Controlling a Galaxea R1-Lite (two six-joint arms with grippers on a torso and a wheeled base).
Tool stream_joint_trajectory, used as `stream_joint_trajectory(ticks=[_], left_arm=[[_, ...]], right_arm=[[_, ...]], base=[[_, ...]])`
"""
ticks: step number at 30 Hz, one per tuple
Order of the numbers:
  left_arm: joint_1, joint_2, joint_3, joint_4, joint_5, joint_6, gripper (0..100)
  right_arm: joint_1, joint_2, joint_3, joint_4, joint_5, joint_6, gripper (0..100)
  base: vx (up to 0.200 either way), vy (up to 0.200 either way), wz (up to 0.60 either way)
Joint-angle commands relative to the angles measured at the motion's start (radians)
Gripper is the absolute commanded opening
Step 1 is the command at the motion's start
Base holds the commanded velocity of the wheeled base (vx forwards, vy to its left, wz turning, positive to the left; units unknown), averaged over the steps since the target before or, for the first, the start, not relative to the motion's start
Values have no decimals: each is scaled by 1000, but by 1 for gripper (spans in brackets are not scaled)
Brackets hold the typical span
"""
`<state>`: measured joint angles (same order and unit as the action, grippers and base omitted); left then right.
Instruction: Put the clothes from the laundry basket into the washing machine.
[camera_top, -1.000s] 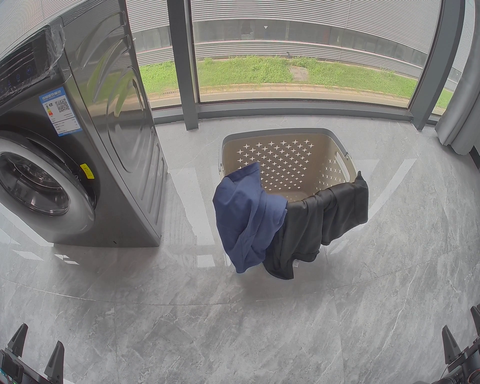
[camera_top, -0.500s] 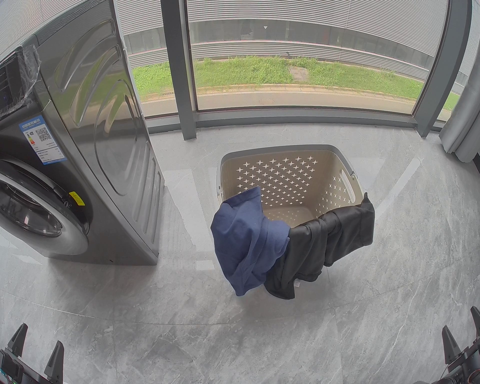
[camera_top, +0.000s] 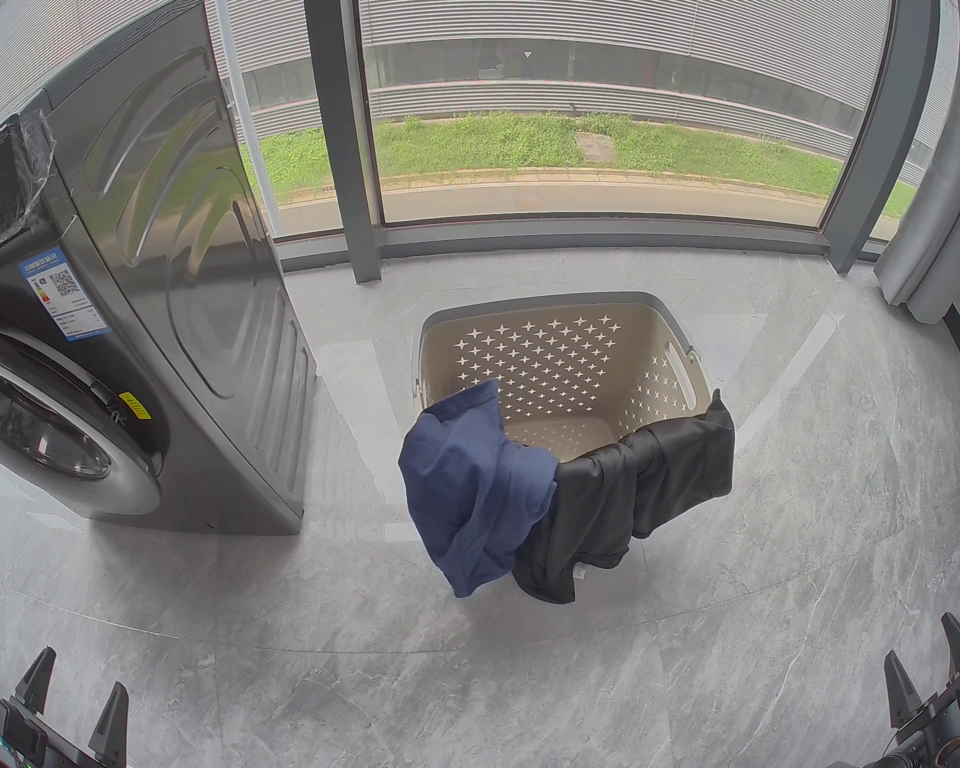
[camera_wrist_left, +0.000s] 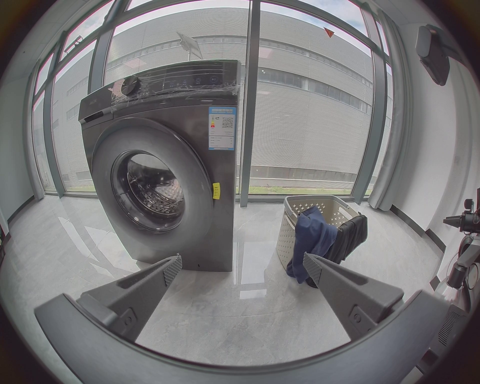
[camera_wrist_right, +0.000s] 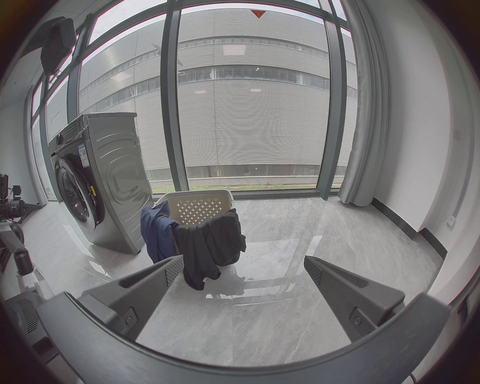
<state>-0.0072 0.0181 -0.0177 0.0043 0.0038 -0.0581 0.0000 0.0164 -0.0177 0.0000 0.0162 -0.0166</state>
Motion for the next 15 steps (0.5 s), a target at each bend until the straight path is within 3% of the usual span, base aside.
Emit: stream_joint_trajectory(ticks=[1, 10, 15], left_arm=[[0, -18, 16, 0, 1, 0, 100], [0, -18, 16, 0, 1, 0, 100], [0, -18, 16, 0, 1, 0, 100]], right_arm=[[0, -16, 18, 0, 1, 0, 100], [0, -16, 18, 0, 1, 0, 100], [0, -16, 18, 0, 1, 0, 100]], base=[[0, 0, 0], [0, 0, 0], [200, 0, 0]])
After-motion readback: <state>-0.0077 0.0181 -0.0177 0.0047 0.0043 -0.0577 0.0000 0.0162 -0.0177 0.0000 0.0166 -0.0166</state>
